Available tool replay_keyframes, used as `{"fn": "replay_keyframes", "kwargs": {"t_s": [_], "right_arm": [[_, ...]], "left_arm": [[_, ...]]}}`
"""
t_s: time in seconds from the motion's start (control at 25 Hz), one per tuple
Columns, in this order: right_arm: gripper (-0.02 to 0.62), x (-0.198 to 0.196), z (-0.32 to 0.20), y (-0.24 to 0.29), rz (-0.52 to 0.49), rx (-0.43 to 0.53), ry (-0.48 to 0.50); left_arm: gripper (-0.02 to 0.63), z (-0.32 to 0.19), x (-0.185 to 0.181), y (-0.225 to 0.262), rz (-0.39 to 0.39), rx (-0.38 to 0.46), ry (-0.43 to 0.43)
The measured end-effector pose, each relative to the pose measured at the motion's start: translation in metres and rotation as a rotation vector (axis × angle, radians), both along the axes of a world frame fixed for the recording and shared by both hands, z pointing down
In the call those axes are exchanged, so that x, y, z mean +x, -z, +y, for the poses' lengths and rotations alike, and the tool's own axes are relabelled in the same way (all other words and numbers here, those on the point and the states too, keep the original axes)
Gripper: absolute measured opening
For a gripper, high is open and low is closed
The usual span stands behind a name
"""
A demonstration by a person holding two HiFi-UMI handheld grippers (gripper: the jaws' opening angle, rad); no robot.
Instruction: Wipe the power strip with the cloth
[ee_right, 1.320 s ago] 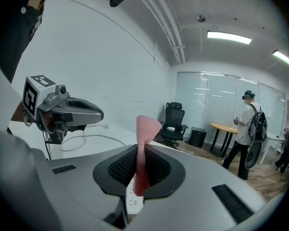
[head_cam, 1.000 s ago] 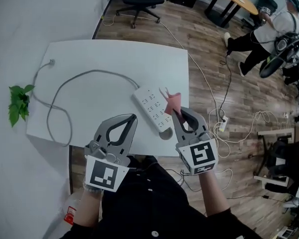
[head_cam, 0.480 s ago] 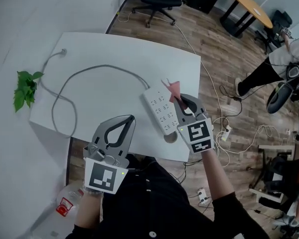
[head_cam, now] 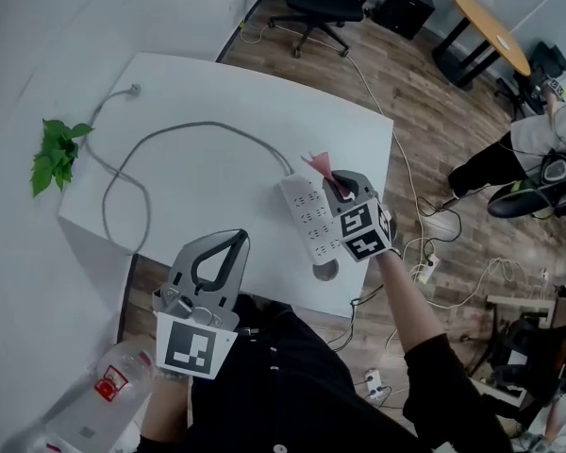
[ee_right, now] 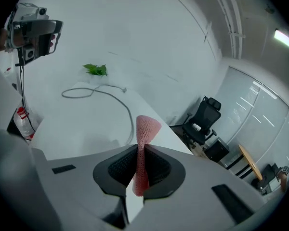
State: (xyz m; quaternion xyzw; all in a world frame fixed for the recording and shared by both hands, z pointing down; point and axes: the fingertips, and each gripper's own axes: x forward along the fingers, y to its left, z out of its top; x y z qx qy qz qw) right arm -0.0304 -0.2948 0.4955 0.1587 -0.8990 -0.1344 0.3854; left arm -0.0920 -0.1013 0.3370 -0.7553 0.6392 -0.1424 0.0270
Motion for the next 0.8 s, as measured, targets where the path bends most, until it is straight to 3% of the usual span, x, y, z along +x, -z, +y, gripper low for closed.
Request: {"fn": "replay_keyframes", "kwargs": {"t_s": [0.44, 0.8], "right_arm": [[0.051, -0.025, -0.014, -0.056, 0.152, 0.007, 0.121], [0.051, -0.030, -0.009, -0.083, 0.225, -0.074, 0.166]], "left_arm": [[0.014, 0.016, -0.010, -0.006, 0.009, -0.019, 0.078], [0.014, 0.020, -0.012, -0.008, 0.008, -0.020, 0.097]]}}
